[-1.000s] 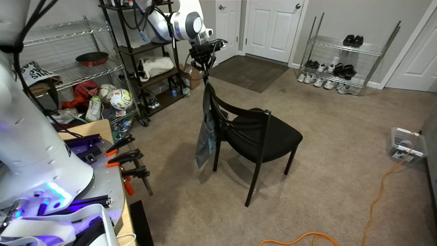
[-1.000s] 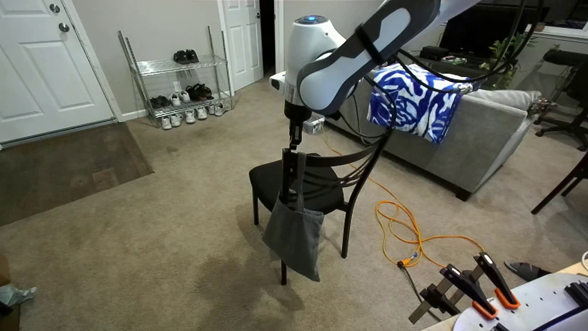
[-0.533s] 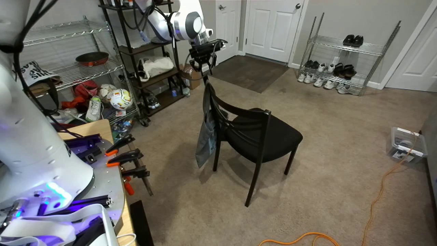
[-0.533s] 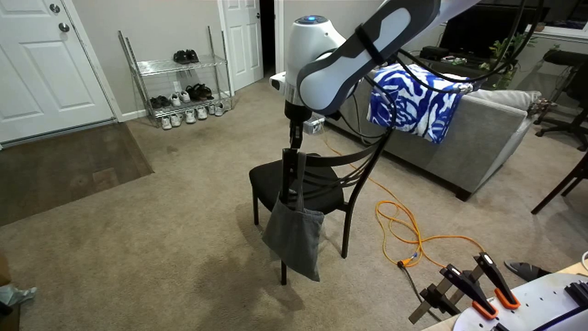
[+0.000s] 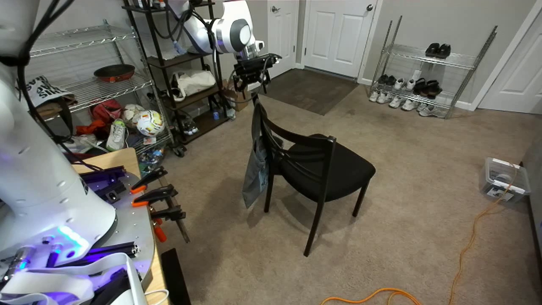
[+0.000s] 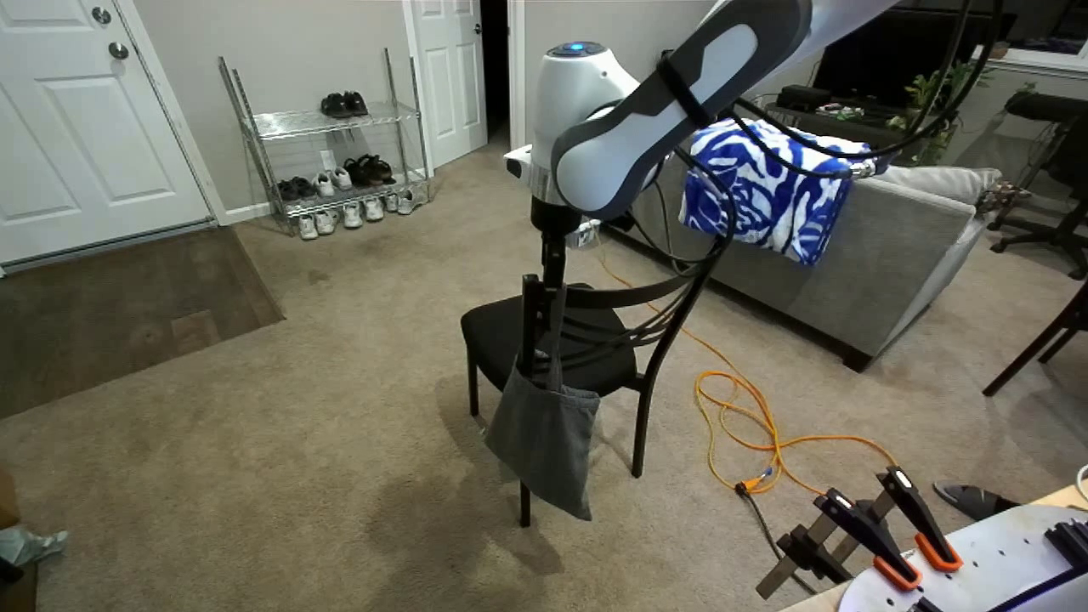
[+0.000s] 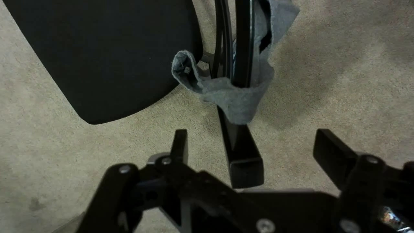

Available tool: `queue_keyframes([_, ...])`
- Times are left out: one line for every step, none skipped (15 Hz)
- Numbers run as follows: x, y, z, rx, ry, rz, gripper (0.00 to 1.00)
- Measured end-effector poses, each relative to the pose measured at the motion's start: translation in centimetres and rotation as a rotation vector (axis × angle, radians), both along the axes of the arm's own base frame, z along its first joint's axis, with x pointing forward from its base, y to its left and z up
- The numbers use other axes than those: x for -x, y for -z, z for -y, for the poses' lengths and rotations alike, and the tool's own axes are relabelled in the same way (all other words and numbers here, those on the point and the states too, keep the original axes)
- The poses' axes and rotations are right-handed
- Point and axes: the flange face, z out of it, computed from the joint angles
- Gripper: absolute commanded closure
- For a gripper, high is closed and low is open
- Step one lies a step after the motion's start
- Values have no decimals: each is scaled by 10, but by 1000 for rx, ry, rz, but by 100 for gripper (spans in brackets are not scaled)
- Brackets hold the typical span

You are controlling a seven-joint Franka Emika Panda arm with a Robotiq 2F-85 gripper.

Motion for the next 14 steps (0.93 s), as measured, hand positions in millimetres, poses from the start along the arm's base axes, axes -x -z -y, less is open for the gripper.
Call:
queue_keyframes([0,1,1,-1,5,-6,0])
queue_keyframes([0,3,3,0,11,-13,6])
queue_keyframes([0,5,5,2,17,-20,26])
queue_keyframes([-1,8,7,3,23,-27,33])
queue_keyframes([-1,11,10,4,29,-34,39])
queue_keyframes([-2,13,12,4,34,-39,47])
queue_keyframes([-2,16,14,5,38,-44,53])
queue_keyframes([-3,18,16,6,41,-47,60])
queue_keyframes([-3,19,18,6,44,-49,66])
queue_keyframes([-3,19,19,6,46,-50,73])
queue_keyframes([-4,19,19,7,46,-50,79])
queue_keyframes([-4,19,19,6,46,-49,86])
queue_keyframes([-4,18,18,4,46,-44,92])
queue_keyframes([-4,16,18,2,44,-40,97])
